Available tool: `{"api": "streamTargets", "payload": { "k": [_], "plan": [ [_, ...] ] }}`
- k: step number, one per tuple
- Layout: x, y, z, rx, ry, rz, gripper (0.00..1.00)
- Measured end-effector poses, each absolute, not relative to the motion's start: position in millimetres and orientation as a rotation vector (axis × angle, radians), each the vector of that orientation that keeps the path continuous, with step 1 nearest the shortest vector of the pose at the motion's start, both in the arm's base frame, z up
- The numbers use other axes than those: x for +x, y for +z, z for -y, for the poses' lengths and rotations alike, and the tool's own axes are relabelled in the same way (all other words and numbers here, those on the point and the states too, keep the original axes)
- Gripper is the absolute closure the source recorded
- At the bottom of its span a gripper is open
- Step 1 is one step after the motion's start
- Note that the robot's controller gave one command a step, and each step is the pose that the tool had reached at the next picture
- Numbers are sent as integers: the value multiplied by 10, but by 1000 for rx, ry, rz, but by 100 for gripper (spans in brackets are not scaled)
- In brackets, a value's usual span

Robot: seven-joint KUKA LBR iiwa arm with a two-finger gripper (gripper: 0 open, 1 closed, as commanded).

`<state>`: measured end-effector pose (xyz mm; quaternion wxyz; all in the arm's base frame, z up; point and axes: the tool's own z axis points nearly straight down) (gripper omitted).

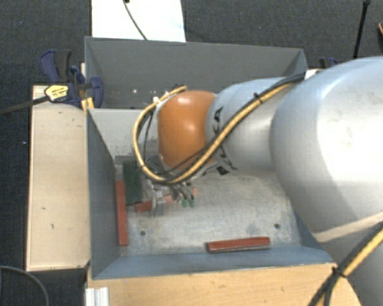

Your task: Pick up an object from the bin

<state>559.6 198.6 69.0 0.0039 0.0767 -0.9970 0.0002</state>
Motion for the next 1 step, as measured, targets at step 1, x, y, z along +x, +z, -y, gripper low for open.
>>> {"api": "streamTargets", "payload": {
  "k": [1],
  "plan": [
    [5481, 2042, -2082, 201, -7, 3145, 100]
  ]
}}
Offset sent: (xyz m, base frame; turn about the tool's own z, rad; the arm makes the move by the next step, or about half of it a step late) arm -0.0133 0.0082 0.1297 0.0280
